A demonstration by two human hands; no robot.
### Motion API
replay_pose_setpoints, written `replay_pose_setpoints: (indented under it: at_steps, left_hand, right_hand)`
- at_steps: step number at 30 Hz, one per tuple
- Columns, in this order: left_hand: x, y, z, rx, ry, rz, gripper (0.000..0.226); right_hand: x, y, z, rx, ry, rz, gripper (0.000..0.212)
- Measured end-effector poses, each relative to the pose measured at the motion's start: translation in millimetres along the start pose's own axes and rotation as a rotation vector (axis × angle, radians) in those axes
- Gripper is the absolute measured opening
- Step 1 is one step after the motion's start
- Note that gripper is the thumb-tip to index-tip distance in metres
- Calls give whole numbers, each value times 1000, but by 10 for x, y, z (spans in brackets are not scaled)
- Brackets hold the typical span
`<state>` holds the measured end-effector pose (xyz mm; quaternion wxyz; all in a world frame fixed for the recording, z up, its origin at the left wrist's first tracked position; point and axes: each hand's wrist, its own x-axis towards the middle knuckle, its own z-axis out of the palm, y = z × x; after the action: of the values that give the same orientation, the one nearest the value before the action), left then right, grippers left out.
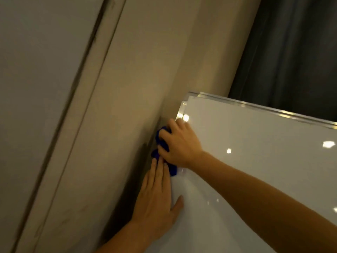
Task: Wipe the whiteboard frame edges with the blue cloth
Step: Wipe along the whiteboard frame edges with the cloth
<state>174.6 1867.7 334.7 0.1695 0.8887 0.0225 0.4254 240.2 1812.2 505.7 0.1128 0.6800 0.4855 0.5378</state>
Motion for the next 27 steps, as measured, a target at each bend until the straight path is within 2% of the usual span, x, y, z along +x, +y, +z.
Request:
replay_pose_setpoints:
  at_steps: [2, 4, 6, 8, 9, 13, 15, 18, 21, 23, 24, 27]
  left_hand:
    - [139, 38, 25, 12, -9, -33, 100]
    - [283, 50, 48, 49, -31, -39, 101]
    - [417, 31, 35, 79, -37, -42, 101]
    - [582, 53, 8, 93, -18, -53, 100]
    - [641, 62, -25, 99, -12, -60, 99]
    - [921, 211, -72, 151, 51, -90, 100]
    - [1065, 261, -90, 159, 32, -96, 101]
    - [1236, 330, -94, 189, 11, -92, 100]
    - [1379, 380, -73, 194, 40, -65, 99]
    - [1450, 416, -31, 173, 35, -58, 99]
    - [1478, 433, -1, 164, 31, -49, 99]
    - [1524, 498, 76, 132, 41, -22, 99]
  right_hand:
    - [-58, -44, 115, -7, -27, -93, 30]
    - [104, 235, 113, -30, -12, -112, 42]
    - [334, 633, 13, -67, -1, 6, 53]
    - [442, 922, -58, -39, 26, 184, 55]
    - [431, 911, -20, -41, 22, 205, 55]
    - [146, 712, 354, -105, -56, -51, 47]
    - [270, 995, 363, -182, -50, 48, 52]
    - [438, 1332, 333, -220, -9, 323, 57]
    - [409, 1148, 456, -88, 9, 251, 72]
    - [381, 1221, 463, -150, 25, 214, 73]
    - [430, 1374, 396, -191, 64, 252, 69]
    - [533, 1892, 138, -137, 121, 555, 63]
